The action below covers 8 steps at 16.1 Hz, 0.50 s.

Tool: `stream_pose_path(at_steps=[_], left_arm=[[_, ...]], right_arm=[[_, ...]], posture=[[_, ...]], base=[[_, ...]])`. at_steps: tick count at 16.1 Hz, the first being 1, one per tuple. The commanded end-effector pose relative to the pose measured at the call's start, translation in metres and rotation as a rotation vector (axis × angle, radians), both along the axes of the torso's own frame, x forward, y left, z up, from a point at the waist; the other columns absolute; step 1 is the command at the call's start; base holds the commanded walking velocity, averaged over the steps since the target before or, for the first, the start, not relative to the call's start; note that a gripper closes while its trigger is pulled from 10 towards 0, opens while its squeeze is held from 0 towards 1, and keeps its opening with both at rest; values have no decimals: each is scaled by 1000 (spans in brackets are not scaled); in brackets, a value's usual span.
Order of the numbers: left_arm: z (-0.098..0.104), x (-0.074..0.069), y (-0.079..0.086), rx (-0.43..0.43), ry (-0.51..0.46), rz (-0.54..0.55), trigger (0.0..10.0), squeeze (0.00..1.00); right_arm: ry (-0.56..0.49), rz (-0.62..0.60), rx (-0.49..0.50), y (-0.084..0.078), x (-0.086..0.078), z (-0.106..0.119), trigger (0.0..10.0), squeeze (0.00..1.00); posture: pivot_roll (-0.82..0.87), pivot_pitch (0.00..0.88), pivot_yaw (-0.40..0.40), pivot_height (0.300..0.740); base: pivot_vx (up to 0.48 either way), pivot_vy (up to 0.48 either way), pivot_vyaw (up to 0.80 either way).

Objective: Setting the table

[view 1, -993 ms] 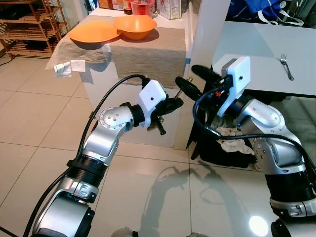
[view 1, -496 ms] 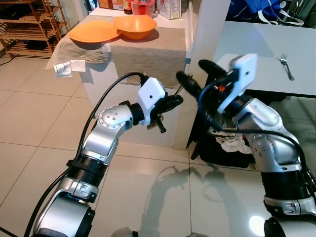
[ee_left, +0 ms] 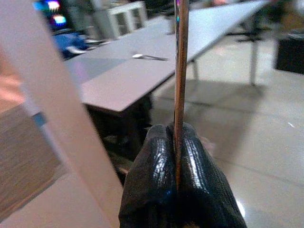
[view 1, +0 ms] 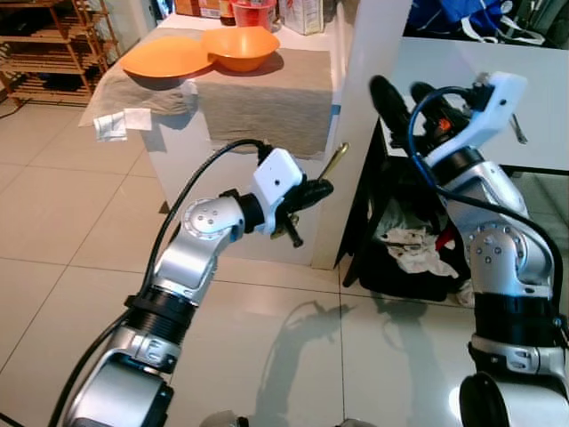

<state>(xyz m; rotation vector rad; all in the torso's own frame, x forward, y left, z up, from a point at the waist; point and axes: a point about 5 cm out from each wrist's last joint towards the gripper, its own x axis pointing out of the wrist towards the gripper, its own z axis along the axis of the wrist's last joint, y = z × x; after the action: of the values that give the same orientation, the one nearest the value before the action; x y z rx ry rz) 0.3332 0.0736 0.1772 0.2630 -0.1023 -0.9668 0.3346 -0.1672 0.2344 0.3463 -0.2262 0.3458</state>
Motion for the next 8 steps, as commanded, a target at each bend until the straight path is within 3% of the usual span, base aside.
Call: stream_pose_path(at_steps=[1, 2, 5, 8], left_arm=[[1, 5, 8, -45, 19, 122, 0, 0], [0, 9, 11, -107, 48, 212, 0, 0], [-1, 11, 12, -191, 74, 338, 0, 0], [-1, 10, 19, -269, 82, 413, 0, 0]], right_arm=[[49, -117, -51, -15, -1, -16, 10000, 0], [75, -197, -138, -23, -3, -29, 10000, 0], [124, -360, -286, -28, -14, -58, 10000, 0], [184, -540, -224, -29, -30, -82, 10000, 0]], posture=[[-71, 11, 6, 727], [-73, 9, 7, 727], [-76, 5, 5, 727], [-83, 0, 9, 727]], base=[[0, 0, 0], [0, 0, 0], [0, 0, 0], [0, 0, 0]])
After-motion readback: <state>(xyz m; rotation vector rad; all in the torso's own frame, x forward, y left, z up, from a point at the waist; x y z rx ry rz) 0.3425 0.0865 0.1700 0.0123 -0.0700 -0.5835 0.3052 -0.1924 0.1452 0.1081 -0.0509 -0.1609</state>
